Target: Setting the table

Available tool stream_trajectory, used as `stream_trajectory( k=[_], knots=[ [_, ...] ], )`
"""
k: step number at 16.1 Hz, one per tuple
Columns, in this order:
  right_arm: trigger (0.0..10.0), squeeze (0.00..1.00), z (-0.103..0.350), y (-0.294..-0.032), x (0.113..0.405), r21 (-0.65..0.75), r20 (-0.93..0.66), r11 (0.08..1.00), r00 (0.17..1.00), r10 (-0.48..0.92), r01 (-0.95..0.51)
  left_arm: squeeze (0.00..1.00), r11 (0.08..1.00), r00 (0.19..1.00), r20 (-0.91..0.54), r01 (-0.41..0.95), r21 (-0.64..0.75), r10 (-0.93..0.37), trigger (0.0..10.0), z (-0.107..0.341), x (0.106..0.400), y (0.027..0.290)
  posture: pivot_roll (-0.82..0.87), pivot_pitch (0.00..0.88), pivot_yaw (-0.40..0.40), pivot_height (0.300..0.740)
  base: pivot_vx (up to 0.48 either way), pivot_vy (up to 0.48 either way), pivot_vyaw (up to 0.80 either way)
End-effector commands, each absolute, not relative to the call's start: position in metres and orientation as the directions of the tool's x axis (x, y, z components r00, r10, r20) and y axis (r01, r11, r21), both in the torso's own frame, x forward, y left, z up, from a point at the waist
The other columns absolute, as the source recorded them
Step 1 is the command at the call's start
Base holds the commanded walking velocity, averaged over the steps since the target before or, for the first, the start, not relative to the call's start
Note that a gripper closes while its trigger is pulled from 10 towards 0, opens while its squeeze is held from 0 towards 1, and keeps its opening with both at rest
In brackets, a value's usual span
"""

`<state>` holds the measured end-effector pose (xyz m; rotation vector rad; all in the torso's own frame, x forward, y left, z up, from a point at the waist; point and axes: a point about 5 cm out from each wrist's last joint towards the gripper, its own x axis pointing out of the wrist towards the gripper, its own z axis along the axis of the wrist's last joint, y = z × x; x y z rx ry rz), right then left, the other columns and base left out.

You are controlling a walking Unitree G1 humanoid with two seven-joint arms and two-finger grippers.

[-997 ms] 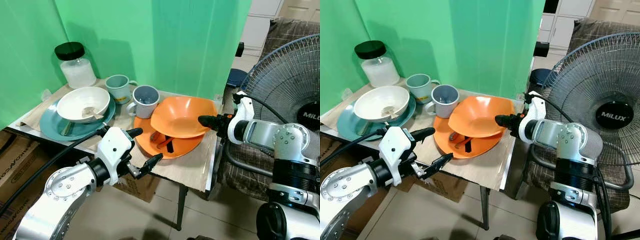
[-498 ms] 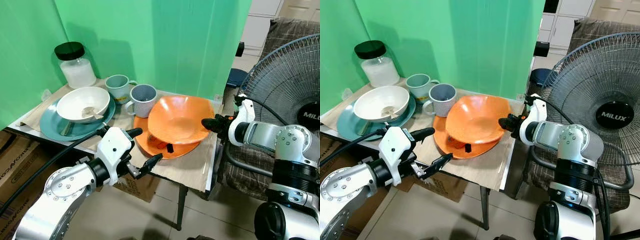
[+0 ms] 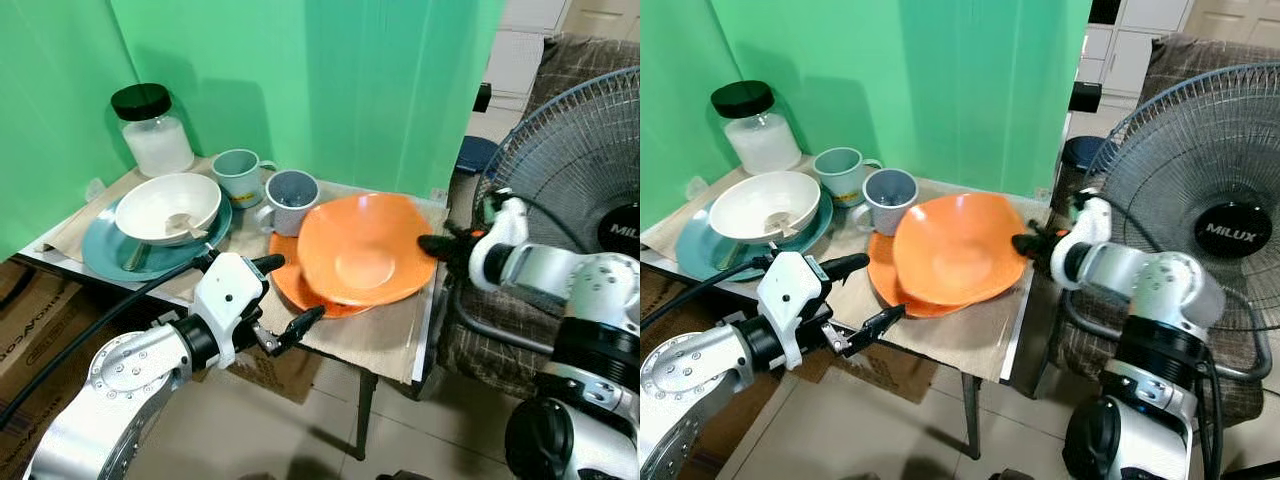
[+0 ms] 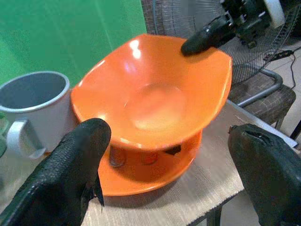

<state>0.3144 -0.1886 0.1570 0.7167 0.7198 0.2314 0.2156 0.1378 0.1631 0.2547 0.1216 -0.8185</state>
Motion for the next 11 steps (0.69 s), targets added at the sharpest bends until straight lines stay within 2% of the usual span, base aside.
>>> stream_trajectory(
  k=[1, 5, 9, 11],
  knots=[
    [0.0, 0.00, 0.170, -0.188, 0.316, 0.695, -0.465, 0.719, 0.769, 0.439, 0.011, 0.00, 0.645, 0.673, -0.214, 0.740, 0.192, -0.708, 10.0, 0.163, 0.218, 0.138, 0.01, 0.000, 0.069, 0.740, 0.000, 0.000, 0.00],
    [0.0, 0.00, 0.191, -0.193, 0.318, 0.711, -0.310, 0.700, 0.864, 0.397, -0.067, 0.00, 0.647, 0.678, -0.201, 0.735, 0.203, -0.707, 10.0, 0.165, 0.221, 0.137, 0.01, 0.000, 0.073, 0.740, 0.000, 0.000, 0.00],
    [0.0, 0.00, 0.209, -0.196, 0.307, 0.668, -0.182, 0.725, 0.907, 0.381, -0.170, 0.00, 0.645, 0.675, -0.193, 0.738, 0.200, -0.712, 10.0, 0.165, 0.220, 0.134, 0.01, 0.000, 0.076, 0.740, 0.000, 0.000, 0.00],
    [0.0, 0.00, 0.230, -0.205, 0.300, 0.620, -0.024, 0.748, 0.947, 0.321, -0.237, 0.00, 0.650, 0.680, -0.179, 0.732, 0.202, -0.711, 10.0, 0.166, 0.220, 0.133, 0.01, 0.000, 0.076, 0.740, 0.000, 0.000, 0.00]
  ],
)
